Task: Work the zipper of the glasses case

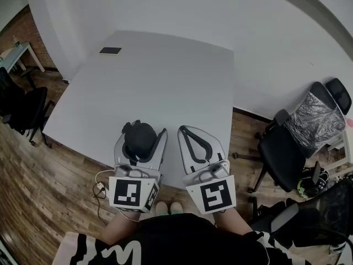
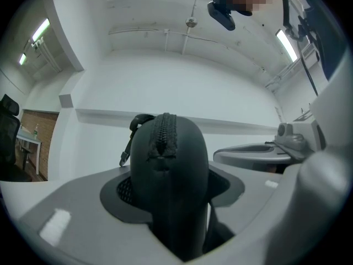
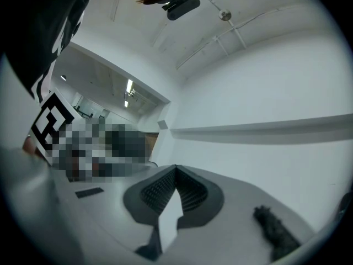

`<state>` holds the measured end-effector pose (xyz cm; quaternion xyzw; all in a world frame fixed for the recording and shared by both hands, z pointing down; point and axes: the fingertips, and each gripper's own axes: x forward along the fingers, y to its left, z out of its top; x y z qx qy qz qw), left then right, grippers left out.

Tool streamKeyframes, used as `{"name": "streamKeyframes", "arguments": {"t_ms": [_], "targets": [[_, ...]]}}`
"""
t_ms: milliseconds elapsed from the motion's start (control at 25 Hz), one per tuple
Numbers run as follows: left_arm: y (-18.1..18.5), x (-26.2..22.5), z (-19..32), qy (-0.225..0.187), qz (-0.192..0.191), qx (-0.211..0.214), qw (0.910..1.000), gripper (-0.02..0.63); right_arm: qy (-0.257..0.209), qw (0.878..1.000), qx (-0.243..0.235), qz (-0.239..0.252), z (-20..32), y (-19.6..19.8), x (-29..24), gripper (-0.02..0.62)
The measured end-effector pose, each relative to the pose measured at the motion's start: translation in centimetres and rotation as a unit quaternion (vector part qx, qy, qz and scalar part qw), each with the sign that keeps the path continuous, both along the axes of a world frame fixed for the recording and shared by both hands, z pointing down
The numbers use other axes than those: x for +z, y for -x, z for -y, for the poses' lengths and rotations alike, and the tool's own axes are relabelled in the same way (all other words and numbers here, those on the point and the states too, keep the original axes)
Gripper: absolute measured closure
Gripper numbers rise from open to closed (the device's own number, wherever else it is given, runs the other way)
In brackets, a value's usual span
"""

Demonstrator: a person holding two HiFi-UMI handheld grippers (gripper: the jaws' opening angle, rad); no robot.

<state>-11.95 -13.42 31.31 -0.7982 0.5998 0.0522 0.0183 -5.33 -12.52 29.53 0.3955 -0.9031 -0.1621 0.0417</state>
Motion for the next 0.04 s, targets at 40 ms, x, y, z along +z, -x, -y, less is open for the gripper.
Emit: {"name": "streamKeyframes", "arguments": {"t_ms": [40], "targets": [[-0.08, -0.06, 0.04, 0.0, 0.0, 0.001, 1.0, 0.33, 0.0, 1.0, 0.0, 0.0, 0.04, -0.08, -0.02, 0.59]]}}
